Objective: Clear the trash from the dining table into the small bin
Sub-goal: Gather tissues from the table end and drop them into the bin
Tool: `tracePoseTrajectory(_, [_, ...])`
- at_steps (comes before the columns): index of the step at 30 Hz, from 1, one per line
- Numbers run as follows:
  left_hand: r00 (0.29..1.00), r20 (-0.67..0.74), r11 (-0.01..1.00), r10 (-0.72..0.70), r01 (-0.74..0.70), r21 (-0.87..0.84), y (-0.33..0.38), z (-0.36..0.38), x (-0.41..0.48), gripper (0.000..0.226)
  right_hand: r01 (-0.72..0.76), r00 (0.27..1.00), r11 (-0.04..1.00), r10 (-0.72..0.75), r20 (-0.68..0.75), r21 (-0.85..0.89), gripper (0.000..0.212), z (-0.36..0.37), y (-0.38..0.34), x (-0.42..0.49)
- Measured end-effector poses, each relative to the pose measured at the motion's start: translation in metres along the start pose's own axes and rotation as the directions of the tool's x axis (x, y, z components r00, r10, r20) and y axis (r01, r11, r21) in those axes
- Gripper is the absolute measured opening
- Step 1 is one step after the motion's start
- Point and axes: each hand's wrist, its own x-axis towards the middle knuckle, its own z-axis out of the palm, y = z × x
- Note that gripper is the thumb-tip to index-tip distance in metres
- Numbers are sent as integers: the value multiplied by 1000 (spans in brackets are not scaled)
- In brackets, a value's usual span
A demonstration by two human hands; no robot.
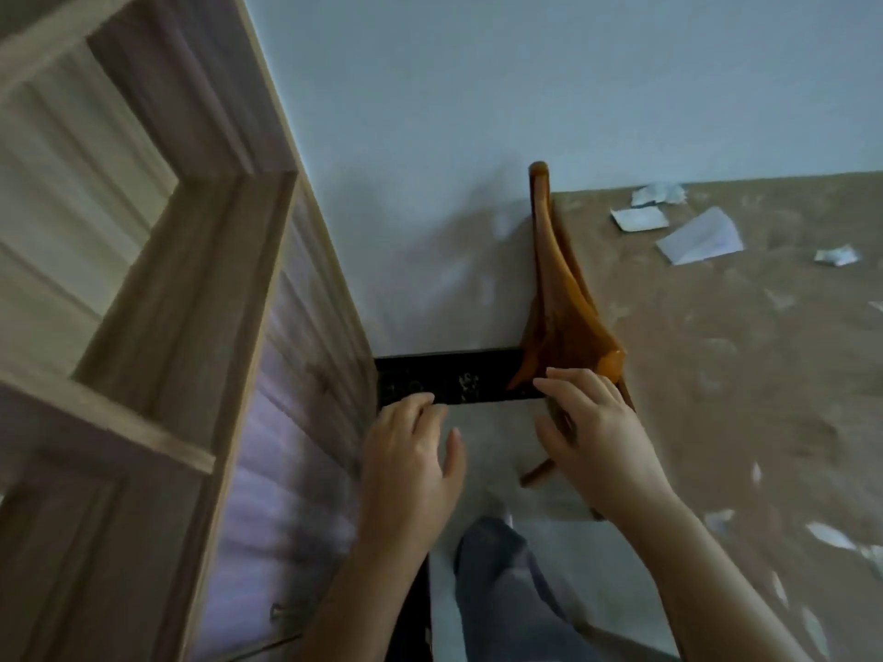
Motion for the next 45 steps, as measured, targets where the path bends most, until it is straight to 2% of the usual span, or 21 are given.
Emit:
tracePoseTrajectory(7, [988, 31, 988, 151, -151, -20, 18, 43, 147, 20, -43, 995, 999, 43, -92, 7, 29, -30, 56, 120])
tracePoseTrajectory(12, [966, 40, 967, 255, -253, -40, 40, 75, 236, 21, -169, 978, 985, 163, -132, -38, 33, -44, 106, 169])
tracePoseTrajectory(18, [922, 163, 933, 351, -330, -143, 54, 127, 301, 22, -340, 926, 935, 315, -208, -98, 29, -37, 147, 203])
tracePoseTrajectory(26, [793, 250, 826, 556, -492, -276, 68, 205, 420, 23, -563, 771, 816, 462, -437, -130, 29, -35, 186, 285])
tracePoseTrajectory(29, [742, 257, 781, 619, -546, -304, 67, 234, 470, 24, -623, 746, 750, 486, -455, -220, 33, -32, 201, 312])
tracePoseTrajectory(31, [710, 277, 758, 648, -562, -331, 71, 256, 497, 26, -675, 713, 708, 553, -431, -209, 31, -28, 212, 326])
tracePoseTrajectory(33, [684, 313, 749, 659, -559, -355, 78, 278, 515, 26, -714, 665, 675, 567, -487, -188, 27, -24, 226, 334])
tracePoseTrajectory(36, [642, 377, 743, 668, -541, -394, 92, 309, 527, 26, -795, 514, 606, 638, -574, -38, 27, -25, 248, 345])
tracePoseTrajectory(37, [624, 391, 735, 677, -540, -410, 97, 319, 529, 25, -808, 483, 589, 653, -584, -10, 28, -25, 257, 348])
tracePoseTrajectory(41, [551, 436, 702, 711, -524, -483, 112, 358, 532, 21, -840, 406, 539, 704, -582, 65, 30, -25, 295, 355])
tracePoseTrajectory(45, [551, 517, 755, 655, -443, -484, 120, 395, 531, 27, -849, 359, 518, 711, -605, 104, 30, -23, 329, 363])
